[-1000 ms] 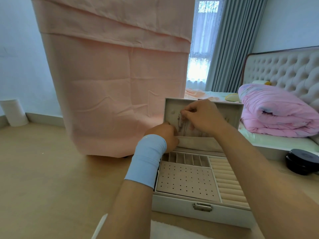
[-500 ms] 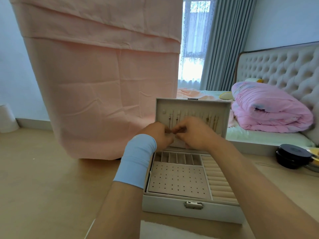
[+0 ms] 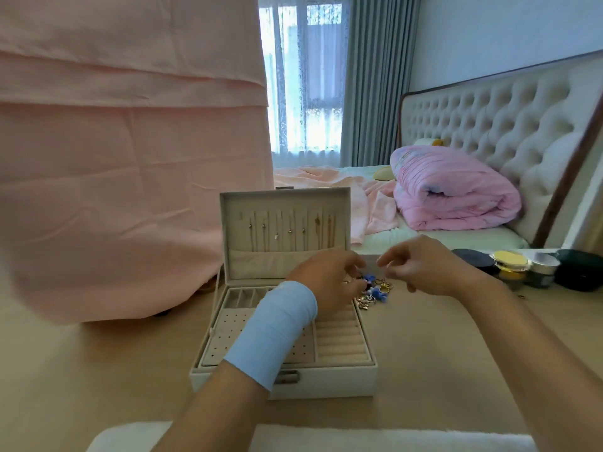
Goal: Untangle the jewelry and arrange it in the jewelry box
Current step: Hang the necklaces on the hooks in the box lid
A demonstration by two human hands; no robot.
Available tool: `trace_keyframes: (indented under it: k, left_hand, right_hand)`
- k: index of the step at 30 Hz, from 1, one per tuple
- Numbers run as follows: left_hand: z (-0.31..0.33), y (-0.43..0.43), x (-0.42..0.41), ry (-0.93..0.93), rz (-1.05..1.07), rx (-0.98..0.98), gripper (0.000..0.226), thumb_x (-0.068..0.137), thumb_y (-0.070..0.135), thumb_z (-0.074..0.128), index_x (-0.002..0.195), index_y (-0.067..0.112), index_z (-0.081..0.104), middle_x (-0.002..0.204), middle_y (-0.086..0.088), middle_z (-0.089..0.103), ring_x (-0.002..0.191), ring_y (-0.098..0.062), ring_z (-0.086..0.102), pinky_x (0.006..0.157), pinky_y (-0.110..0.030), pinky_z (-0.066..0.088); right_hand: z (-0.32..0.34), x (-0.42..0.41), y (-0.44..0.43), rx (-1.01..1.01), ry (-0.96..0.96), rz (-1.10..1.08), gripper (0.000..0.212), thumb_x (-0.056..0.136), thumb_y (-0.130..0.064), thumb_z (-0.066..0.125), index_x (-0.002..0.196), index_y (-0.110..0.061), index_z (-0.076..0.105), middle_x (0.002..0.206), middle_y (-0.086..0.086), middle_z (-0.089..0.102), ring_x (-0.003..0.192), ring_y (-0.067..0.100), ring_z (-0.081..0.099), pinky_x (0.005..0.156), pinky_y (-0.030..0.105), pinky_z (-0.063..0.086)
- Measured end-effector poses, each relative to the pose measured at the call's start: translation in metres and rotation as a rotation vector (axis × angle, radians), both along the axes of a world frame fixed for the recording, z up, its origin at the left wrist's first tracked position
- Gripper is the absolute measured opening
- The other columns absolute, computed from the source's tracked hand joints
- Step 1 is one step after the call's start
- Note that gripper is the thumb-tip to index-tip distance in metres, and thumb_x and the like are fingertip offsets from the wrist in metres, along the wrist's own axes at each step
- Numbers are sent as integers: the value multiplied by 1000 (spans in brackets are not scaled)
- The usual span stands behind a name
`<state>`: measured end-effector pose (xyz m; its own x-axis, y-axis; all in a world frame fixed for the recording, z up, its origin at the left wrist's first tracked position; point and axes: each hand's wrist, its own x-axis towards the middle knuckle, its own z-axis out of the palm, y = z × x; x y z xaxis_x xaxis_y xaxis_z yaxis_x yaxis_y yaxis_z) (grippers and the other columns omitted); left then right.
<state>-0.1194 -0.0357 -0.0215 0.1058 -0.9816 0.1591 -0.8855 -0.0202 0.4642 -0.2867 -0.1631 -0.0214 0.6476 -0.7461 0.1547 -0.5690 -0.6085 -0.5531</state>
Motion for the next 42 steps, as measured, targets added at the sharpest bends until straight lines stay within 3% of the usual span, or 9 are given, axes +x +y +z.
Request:
trace_keyframes:
  k: [3,6,11,15,20,27,30,36,42]
  left_hand:
    - [-7,-27,-35,6,-60,9,35,93,32,58,128,26,57,113,8,63,100,-12,59,95,-33,49]
    - [-16,-59,-66,-63,-75,69,37,95,34,55,130,26,58,124,6,61,114,-16,56,102,-36,45]
    - [-32,-106,-98,-275,-84,269,47,99,33,46,145,23,44,150,-2,39,139,-24,33,113,-40,31]
    - [-47,-139,-110,-419,-71,394,47,96,26,46,142,18,44,149,-6,36,141,-29,26,113,-49,31]
    - [-63,-149,-112,-563,-35,440,47,93,22,46,139,21,50,144,-6,37,133,-31,30,108,-50,37]
    - [-53,-140,-112,-485,4,352,28,93,29,52,112,25,72,116,0,65,106,-27,61,88,-37,52]
    - [-48,-133,-112,-481,18,317,23,92,29,59,109,29,73,111,3,68,100,-24,64,79,-33,52]
    - [-48,-126,-112,-455,-16,282,19,90,33,64,107,37,72,111,8,69,100,-19,64,80,-31,51]
    - [-56,-128,-121,-738,-69,204,23,95,21,53,111,21,70,113,-4,67,102,-27,63,74,-35,47]
  right_hand:
    - [-14,-38,-20,34,75,-70,16,93,-20,68,106,-25,75,98,-10,73,76,5,67,72,22,54]
    - [-26,-63,-34,21,124,-146,21,96,-17,64,109,-27,76,109,-11,71,99,6,65,94,31,53]
    - [-48,-84,-51,25,221,-228,40,96,-3,50,123,-24,71,130,-6,67,117,13,62,106,33,48]
    - [-60,-84,-56,54,232,-201,47,98,-3,45,138,-23,61,144,-3,57,132,19,52,112,33,41]
    - [-74,-80,-61,88,241,-155,48,97,-7,47,140,-25,59,145,-1,57,132,20,53,112,32,41]
    - [-64,-84,-60,59,183,-161,38,94,-5,56,125,-21,71,127,0,69,115,19,64,104,34,50]
    - [-62,-86,-56,69,196,-147,25,92,-9,65,111,-19,77,114,-2,72,104,15,66,96,28,53]
    - [-60,-84,-51,115,245,-152,13,87,-18,77,99,-19,80,98,-4,74,90,10,67,88,29,57]
    - [-57,-83,-50,124,268,-147,15,86,-19,77,101,-19,80,99,-3,75,91,13,68,86,30,58]
